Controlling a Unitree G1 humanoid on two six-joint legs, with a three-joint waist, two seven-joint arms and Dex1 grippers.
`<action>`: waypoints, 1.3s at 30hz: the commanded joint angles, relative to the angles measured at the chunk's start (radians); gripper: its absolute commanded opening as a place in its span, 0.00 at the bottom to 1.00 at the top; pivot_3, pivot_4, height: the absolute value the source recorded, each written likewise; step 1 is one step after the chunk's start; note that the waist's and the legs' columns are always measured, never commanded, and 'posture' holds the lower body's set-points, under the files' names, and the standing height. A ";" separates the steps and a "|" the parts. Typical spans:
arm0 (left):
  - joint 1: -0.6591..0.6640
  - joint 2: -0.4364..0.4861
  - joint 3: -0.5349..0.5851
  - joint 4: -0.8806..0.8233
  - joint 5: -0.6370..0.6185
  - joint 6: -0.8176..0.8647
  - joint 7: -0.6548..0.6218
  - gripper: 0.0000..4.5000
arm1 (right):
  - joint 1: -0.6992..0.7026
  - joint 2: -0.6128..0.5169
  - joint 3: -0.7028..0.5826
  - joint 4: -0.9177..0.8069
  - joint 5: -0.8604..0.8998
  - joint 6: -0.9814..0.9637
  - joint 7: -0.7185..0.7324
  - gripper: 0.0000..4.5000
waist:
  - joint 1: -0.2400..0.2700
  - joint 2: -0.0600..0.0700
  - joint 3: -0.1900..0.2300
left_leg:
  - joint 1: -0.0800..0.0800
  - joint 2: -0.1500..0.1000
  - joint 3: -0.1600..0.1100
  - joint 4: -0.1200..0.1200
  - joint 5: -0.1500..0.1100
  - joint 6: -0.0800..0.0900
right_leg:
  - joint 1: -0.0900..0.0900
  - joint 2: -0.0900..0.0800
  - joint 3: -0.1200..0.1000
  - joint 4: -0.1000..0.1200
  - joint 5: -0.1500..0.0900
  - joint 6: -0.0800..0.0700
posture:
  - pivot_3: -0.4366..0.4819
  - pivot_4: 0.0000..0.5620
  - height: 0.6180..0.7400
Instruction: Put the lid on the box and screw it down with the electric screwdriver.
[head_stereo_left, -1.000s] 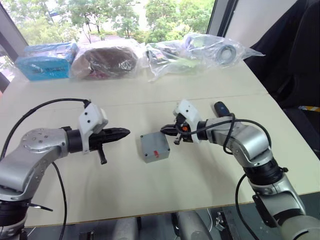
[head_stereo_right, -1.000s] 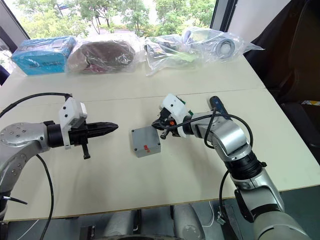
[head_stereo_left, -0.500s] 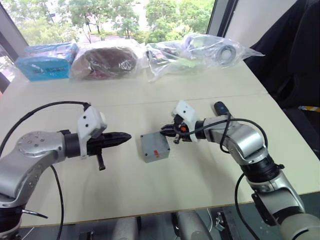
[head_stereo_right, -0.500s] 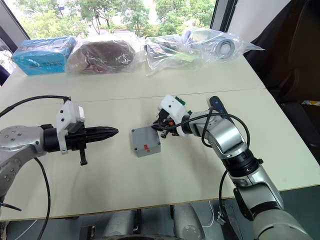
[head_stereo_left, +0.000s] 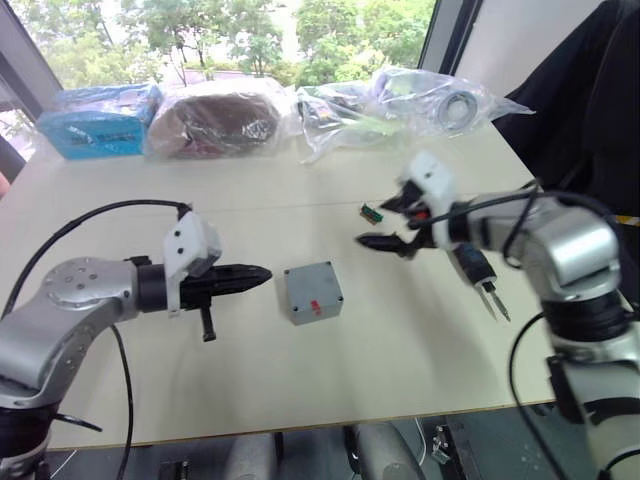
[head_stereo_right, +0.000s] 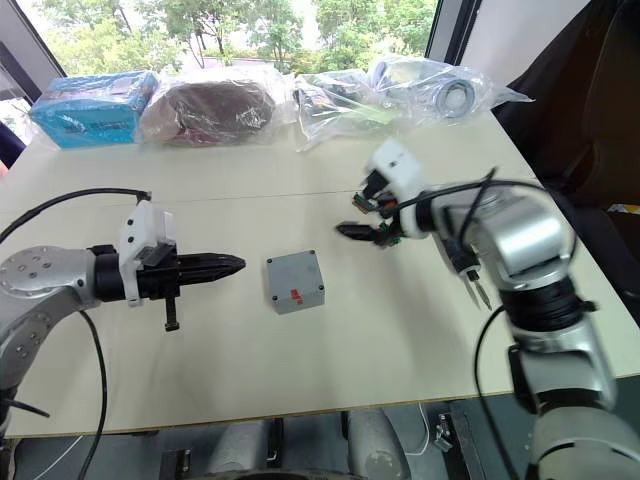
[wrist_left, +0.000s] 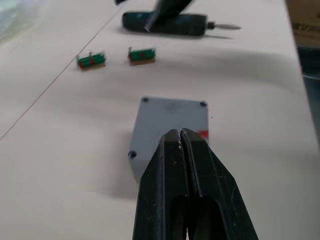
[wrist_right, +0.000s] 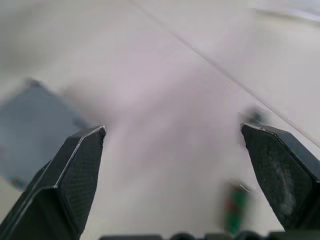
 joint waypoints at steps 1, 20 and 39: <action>-0.071 -0.038 -0.030 0.005 -0.029 -0.033 -0.026 0.00 | -0.058 -0.151 0.086 0.112 -0.079 -0.017 0.070 0.99 | -0.001 0.000 0.000 | 0.000 0.000 0.000 0.000 0.000 0.000 | 0.000 0.000 0.000 0.000 0.000 0.000 | 0.48 0.27 1.00; -0.197 -0.162 -0.120 0.050 -0.006 -0.083 -0.038 0.00 | -0.333 0.020 0.469 1.049 -0.439 -0.179 0.348 0.99 | -0.004 0.001 0.001 | 0.000 0.000 0.002 0.000 0.000 0.000 | -0.001 0.001 0.002 0.002 0.002 0.004 | 0.48 0.27 1.00; -0.112 -0.085 -0.127 0.093 0.079 -0.110 -0.045 0.00 | -0.447 0.058 0.142 0.890 -0.421 -0.170 0.291 0.41 | -0.014 0.009 0.006 | 0.000 0.000 0.001 0.000 0.000 0.000 | -0.002 0.001 0.001 0.004 0.003 0.003 | 0.48 0.27 1.00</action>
